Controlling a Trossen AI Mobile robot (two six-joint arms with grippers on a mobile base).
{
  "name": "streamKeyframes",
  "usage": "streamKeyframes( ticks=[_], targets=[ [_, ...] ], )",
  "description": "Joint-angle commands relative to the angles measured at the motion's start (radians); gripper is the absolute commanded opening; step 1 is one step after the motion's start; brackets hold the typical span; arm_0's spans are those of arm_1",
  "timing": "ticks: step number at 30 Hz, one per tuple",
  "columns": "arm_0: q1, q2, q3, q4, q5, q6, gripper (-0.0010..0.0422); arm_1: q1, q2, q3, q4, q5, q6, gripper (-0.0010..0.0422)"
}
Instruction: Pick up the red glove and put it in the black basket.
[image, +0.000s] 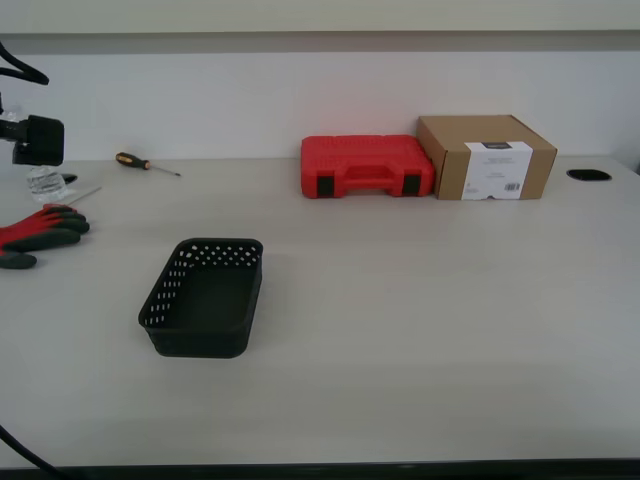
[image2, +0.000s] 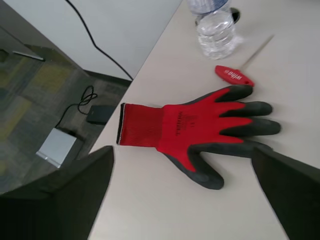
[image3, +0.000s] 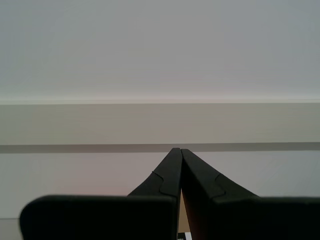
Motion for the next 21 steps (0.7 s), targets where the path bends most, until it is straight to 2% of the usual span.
streamKeyframes(
  ticks=[1, 5, 9, 12, 16, 20, 21],
  targets=[
    [0.000, 0.000, 0.001, 0.002, -0.001, 0.003, 0.0000, 0.018, 0.063, 0.063, -0.046, -0.017, 0.003, 0.0394],
    [0.000, 0.000, 0.001, 0.002, 0.000, 0.003, 0.0000, 0.042, 0.147, 0.130, -0.058, -0.002, 0.013, 0.0299],
    [0.000, 0.000, 0.001, 0.002, -0.001, 0.002, 0.0000, 0.068, 0.212, 0.193, -0.057, 0.068, 0.025, 0.0190],
    [0.000, 0.000, 0.001, 0.002, 0.000, 0.003, 0.0000, 0.093, 0.262, 0.235, -0.055, 0.117, 0.027, 0.0159],
    [0.000, 0.000, 0.001, 0.002, 0.000, 0.003, 0.0000, 0.123, 0.334, 0.277, -0.055, 0.103, 0.043, 0.0201],
    [0.000, 0.000, 0.001, 0.002, -0.001, 0.003, 0.0000, 0.172, 0.406, 0.318, -0.055, 0.036, 0.043, 0.0320],
    [0.000, 0.000, 0.001, 0.003, 0.000, 0.003, 0.0000, 0.187, 0.420, 0.328, -0.055, 0.031, 0.043, 0.0361]
  ],
)
